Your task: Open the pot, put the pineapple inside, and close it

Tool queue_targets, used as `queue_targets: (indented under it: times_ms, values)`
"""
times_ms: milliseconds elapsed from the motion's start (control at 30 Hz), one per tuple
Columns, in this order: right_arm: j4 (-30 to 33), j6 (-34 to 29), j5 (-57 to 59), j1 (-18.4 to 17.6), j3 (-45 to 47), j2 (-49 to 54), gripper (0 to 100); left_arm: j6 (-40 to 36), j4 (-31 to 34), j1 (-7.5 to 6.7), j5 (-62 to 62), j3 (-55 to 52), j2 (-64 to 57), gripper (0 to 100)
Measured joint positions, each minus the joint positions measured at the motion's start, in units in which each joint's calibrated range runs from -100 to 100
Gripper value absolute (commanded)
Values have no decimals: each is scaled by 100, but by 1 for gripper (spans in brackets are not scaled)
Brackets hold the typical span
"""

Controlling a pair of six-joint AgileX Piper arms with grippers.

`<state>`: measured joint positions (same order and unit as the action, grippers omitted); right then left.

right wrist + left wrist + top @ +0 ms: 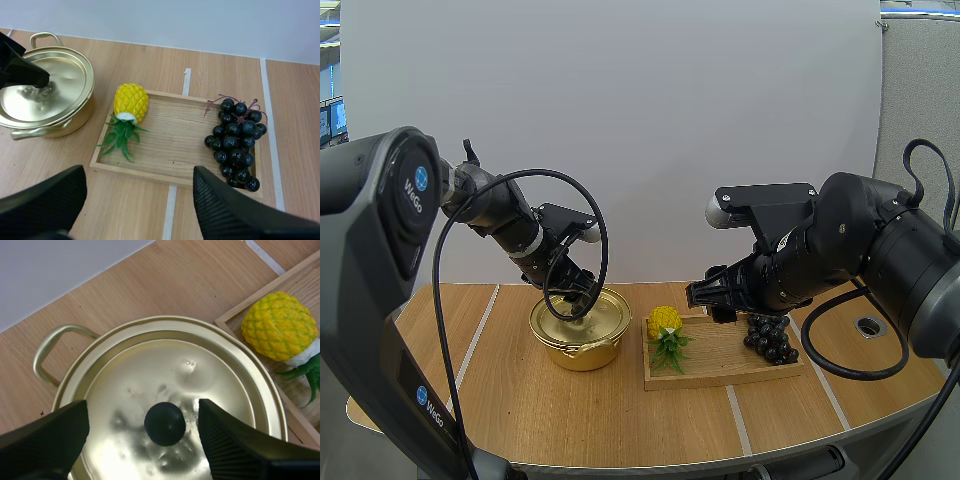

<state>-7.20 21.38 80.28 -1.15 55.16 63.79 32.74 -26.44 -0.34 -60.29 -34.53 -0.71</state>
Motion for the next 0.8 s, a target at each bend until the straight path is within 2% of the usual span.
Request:
queue_targets:
  times_ms: [200, 467, 800]
  values:
    - [0, 0, 0, 0, 0, 0, 100, 20, -64, 0, 0, 29, 75, 100]
    - [-8, 0, 0, 0, 0, 0, 100, 31, -43, -179, 0, 29, 75, 100]
    - [-45, 0, 0, 0, 0, 0, 100, 31, 227, -185, 72, 29, 75, 100]
